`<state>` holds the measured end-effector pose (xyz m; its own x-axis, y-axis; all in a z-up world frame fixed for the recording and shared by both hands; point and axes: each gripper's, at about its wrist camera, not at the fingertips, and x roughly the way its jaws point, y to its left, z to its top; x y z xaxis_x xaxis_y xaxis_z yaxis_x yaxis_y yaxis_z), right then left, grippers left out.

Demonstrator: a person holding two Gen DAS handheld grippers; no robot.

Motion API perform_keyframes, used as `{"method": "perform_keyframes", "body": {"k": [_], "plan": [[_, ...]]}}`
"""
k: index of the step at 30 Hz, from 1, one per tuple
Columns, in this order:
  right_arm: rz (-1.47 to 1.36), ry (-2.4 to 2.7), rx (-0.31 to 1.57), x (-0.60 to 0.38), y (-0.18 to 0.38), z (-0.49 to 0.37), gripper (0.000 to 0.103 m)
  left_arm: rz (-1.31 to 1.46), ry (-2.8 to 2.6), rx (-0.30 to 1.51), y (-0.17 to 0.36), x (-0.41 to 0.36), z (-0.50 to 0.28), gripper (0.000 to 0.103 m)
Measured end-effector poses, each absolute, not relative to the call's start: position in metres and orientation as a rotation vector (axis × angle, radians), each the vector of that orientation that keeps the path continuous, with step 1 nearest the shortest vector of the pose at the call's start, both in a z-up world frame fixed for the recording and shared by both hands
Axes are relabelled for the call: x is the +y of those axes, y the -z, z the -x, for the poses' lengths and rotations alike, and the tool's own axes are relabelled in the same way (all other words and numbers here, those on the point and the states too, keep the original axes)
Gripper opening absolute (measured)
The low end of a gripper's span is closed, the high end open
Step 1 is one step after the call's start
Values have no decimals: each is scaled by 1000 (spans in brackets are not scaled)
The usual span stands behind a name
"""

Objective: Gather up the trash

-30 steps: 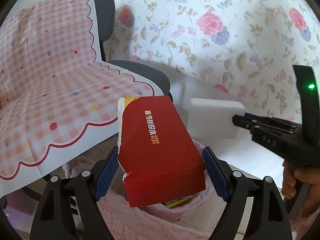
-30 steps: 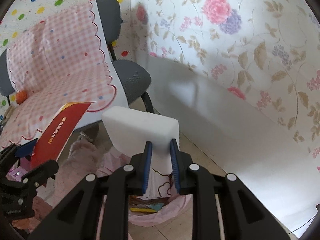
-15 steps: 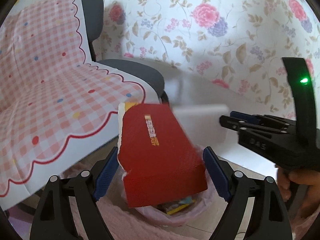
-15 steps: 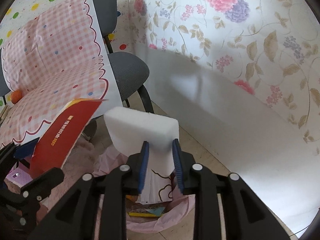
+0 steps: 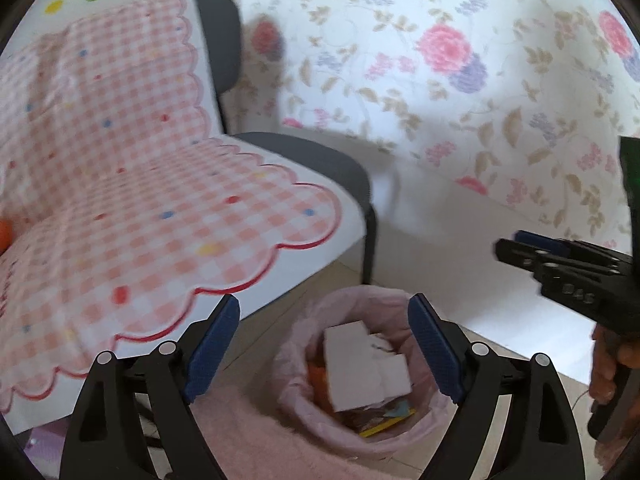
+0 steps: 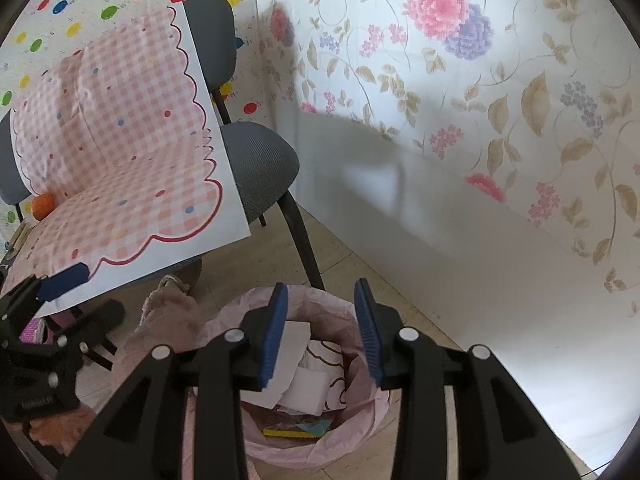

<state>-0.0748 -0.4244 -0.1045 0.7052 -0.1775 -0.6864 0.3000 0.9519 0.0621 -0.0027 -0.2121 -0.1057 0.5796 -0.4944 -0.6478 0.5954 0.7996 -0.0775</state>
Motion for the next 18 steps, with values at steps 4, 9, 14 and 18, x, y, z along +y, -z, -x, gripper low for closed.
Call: {"method": "perform_keyframes", "body": {"k": [4,9,14,18], "plan": [[-194,219,740,-414,91,85,39,-143,593,744,99,-191,8,86],[-191,142,715,-393,67,91,50,-135,526,733,79,-159,20,87],[-153,32,709,-357,49,84,78,-143,426,740,61,-123,27,88],[-100,-22,723,-325,42,70,93,-114,351,747,50,-91,31,89]]}}
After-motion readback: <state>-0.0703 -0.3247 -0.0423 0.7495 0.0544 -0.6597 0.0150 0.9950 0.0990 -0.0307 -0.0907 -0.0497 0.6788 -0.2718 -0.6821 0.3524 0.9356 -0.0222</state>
